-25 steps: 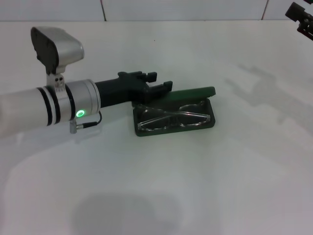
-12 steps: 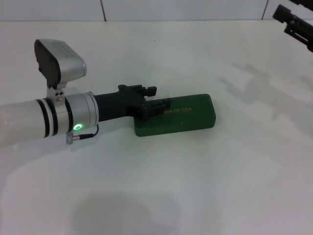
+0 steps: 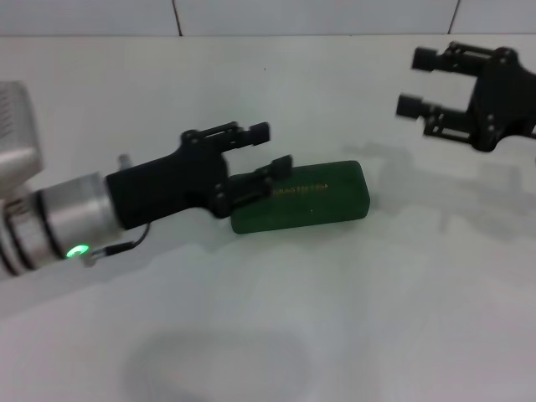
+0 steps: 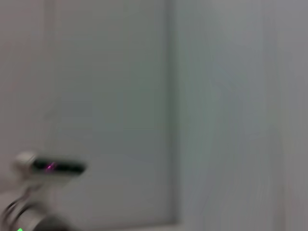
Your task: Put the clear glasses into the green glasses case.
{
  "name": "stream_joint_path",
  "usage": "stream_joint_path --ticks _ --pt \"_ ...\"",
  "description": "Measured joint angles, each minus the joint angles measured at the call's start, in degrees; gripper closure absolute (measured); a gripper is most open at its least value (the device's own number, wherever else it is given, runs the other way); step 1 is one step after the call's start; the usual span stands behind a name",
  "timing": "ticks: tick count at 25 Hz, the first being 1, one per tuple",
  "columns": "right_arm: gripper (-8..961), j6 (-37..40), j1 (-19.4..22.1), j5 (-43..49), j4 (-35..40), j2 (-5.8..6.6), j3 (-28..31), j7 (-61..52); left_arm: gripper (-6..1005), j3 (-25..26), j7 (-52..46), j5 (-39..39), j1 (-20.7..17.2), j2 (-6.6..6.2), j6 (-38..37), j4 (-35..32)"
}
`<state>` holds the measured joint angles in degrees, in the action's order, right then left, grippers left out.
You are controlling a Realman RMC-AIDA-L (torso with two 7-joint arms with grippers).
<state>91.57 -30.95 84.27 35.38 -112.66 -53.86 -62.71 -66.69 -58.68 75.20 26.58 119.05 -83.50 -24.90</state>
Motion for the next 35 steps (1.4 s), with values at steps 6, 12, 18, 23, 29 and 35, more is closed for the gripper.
stream_joint_path --ticks 6,12,18,23,29,35 --pt "262 1.58 -2.63 1.94 -0.55 -0.83 -4.81 -0.64 317 0.94 1.24 -0.84 -5.40 -0.66 -6.71 -4.07" --pt "110 1.64 -4.97 5.69 -0.92 -3.11 -6.74 -1.07 218 0.66 2.15 0.01 -6.84 -1.55 -9.57 -4.49" --pt "65 1.21 -5.08 5.67 -1.47 -2.99 -7.74 -1.11 133 0.83 2.30 0.37 -7.15 -2.18 -9.71 -4.56" --pt "65 0.92 -4.88 5.86 -1.76 -3.13 -7.77 -0.46 104 0.86 2.32 0.38 -7.18 -2.41 -9.76 -4.92" --pt "65 0.89 -4.88 5.67 -2.80 -3.21 -7.81 1.28 104 0.86 2.35 0.39 -7.18 -2.72 -9.79 -4.96" --pt "65 0.72 -4.79 5.84 -3.69 -3.27 -7.87 2.89 104 1.14 2.35 0.39 -7.13 -2.72 -9.76 -4.78"
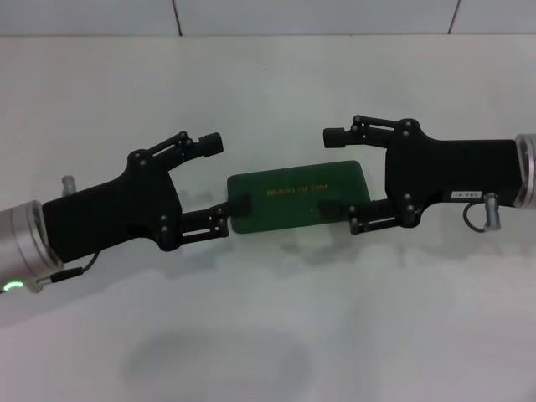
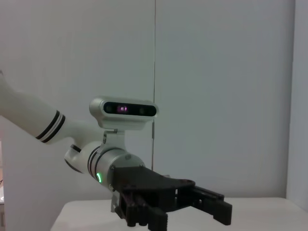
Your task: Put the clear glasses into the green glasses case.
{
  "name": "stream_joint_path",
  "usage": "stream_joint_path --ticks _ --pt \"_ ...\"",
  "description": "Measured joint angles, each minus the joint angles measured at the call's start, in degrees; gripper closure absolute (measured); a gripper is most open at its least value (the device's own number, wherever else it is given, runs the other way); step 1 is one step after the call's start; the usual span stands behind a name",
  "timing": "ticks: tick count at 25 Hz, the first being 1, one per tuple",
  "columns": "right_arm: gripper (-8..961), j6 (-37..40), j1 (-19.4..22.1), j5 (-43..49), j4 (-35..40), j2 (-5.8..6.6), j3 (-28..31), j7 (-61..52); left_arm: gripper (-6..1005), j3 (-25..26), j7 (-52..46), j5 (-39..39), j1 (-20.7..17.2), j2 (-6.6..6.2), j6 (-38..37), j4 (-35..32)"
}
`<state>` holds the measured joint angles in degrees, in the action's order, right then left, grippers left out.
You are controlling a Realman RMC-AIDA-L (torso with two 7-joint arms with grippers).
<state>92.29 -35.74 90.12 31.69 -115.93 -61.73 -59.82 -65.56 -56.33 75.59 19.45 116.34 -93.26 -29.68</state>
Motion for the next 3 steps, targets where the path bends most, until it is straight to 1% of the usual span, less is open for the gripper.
stream_joint_path --ticks 3 --pt "65 -0.67 0.00 0.02 -0.39 0.00 -0.07 0.08 104 0.08 0.00 0.00 0.12 0.17 0.24 0.17"
